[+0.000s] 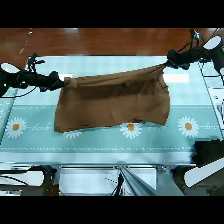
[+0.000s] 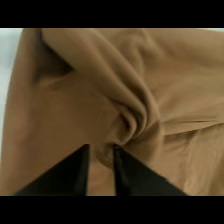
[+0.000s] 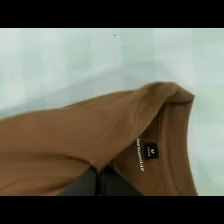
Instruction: Fold the shirts.
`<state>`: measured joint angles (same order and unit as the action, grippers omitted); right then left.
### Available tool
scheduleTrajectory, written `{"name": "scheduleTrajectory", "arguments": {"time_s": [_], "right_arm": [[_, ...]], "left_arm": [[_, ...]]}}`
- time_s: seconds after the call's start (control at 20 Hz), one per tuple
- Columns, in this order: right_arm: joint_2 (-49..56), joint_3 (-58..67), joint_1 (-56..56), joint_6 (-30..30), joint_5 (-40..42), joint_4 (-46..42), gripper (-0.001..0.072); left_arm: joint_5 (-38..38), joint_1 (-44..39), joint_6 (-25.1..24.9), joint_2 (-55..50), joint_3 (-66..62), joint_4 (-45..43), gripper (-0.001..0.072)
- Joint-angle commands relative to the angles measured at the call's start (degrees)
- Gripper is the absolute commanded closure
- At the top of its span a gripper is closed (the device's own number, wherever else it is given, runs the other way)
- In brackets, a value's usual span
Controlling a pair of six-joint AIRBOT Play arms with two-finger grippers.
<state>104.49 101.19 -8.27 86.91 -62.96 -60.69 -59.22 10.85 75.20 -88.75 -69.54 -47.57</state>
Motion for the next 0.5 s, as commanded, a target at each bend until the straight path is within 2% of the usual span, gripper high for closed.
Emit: {"name": "scheduleTrajectory", "arguments": {"time_s": [0.0,0.1,0.2,0.3,0.35,0.4,0.45], "right_arm": [[-0.7,0.1,-0.9,-0.2,-2.4,-0.4,0.0519],[-3.8,0.1,-2.4,-2.8,-5.4,-0.7,0.0362],[-7.3,0.0,-4.2,-5.0,-10.4,-4.7,0.0347],[-9.8,0.0,-5.8,-6.3,-18.8,-13.2,0.0352],[-10.3,0.0,-6.3,-6.7,-24.1,-19.6,0.0352],[-10.5,-0.2,-6.6,-6.7,-28.4,-25.2,0.0352],[-11.0,-1.1,-7.5,-5.2,-29.2,-26.0,0.0351]], "left_arm": [[-8.4,3.2,-0.2,-1.6,-4.2,0.0,0.0385],[-18.2,7.3,-0.2,-1.6,-9.3,-0.4,0.0378],[-28.9,11.5,0.6,-1.0,-12.4,-3.5,0.0378],[-36.3,14.9,2.0,0.7,-11.6,-8.1,0.0377],[-38.1,16.3,2.0,2.1,-9.8,-9.6,0.0319],[-37.6,17.6,2.0,3.8,-7.3,-9.8,0.0197],[-36.7,18.8,1.9,5.8,-3.9,-9.9,0.0159]]}}
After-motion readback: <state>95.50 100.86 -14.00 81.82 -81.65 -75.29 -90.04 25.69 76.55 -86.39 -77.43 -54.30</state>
